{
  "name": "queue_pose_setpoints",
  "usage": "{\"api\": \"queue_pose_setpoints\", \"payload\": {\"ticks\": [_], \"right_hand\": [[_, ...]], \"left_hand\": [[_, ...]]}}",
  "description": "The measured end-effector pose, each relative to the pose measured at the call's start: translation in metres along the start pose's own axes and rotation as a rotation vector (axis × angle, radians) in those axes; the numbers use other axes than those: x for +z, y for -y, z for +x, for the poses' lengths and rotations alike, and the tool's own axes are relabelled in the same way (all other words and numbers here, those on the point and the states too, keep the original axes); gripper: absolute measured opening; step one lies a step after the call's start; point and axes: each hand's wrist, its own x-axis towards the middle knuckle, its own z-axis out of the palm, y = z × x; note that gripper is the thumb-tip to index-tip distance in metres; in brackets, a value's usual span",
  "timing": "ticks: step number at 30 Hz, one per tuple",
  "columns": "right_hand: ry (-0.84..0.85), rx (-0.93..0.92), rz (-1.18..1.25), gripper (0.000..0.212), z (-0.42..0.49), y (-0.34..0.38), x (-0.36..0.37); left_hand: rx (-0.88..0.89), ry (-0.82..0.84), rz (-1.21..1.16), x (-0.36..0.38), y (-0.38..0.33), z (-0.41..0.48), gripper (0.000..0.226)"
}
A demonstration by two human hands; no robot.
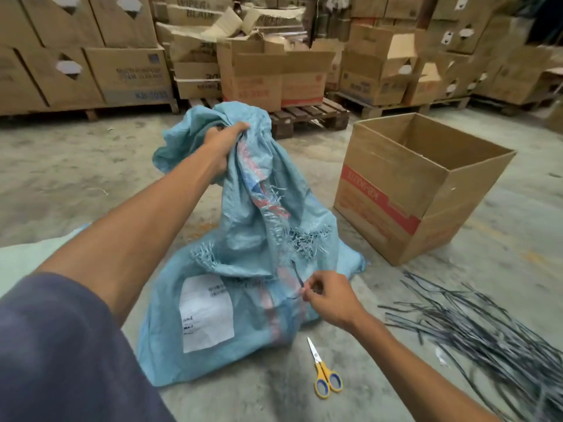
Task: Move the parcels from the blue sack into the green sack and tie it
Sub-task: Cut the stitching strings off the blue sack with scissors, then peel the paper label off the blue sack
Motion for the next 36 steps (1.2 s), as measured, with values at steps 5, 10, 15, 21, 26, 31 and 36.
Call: {"api": "queue_pose_setpoints", "payload": {"ticks": [5, 10, 15, 21, 26, 31, 36], "right_hand": [[0.265, 0.169, -0.172, 0.019, -0.02, -0.039, 0.042], [0.244, 0.342, -0.282, 0.026, -0.044, -0.065, 0.091], [0.087, 0.301, -0.498, 0.026, -0.048, -0.073, 0.104], [-0.167, -0.114, -0.464, 0.02, -0.029, -0.053, 0.077], [-0.229, -0.517, -0.363, 0.037, 0.007, 0.005, 0.045], [-0.089, -0.746, -0.311, 0.057, 0.031, 0.052, 0.052], [0.055, -0.761, -0.308, 0.072, 0.065, 0.08, 0.063]], "left_hand": [[0.032, -0.036, -0.037, -0.002, -0.018, 0.03, 0.101], [0.065, -0.035, 0.003, 0.01, -0.015, -0.01, 0.094], [0.05, -0.001, 0.022, 0.018, -0.011, -0.022, 0.084], [0.097, 0.042, 0.177, 0.023, -0.025, -0.031, 0.039], [0.179, 0.029, 0.459, -0.006, -0.044, -0.039, 0.049], [0.304, 0.038, 0.698, -0.055, -0.032, -0.065, 0.049], [0.464, 0.219, 1.403, -0.107, 0.021, -0.133, 0.047]]}}
